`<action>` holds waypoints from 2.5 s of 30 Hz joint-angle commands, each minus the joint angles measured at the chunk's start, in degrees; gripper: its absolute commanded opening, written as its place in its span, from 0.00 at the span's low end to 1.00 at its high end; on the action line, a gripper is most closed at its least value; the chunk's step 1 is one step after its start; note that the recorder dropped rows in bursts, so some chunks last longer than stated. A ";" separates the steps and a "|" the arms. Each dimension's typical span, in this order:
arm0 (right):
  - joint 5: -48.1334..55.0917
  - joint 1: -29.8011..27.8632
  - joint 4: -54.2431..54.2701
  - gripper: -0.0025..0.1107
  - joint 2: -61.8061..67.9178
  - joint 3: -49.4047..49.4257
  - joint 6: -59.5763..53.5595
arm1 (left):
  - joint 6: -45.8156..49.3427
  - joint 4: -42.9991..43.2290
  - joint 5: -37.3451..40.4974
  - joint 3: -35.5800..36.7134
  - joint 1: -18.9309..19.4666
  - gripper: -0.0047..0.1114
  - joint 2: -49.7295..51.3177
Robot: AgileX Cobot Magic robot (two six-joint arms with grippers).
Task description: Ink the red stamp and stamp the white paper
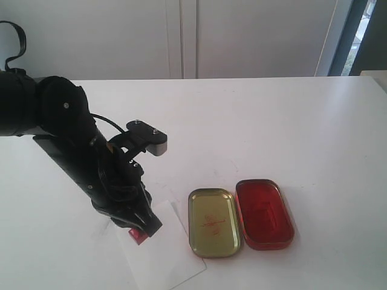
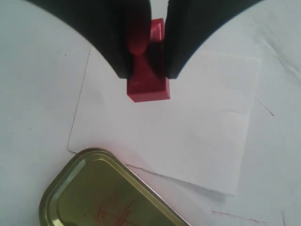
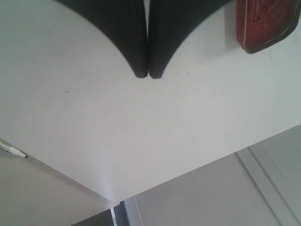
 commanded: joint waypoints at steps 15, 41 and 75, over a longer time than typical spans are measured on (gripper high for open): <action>-0.41 0.24 -0.30 0.02 -0.25 0.27 0.19 | -3.09 4.83 4.58 -5.86 -5.04 0.04 5.50; -0.41 0.24 -0.30 0.02 -0.25 0.27 0.75 | -6.34 9.37 0.84 -5.86 -5.57 0.04 9.96; -0.41 0.24 -0.30 0.02 -0.25 0.27 0.75 | 0.11 1.93 0.67 -5.86 -2.68 0.04 9.96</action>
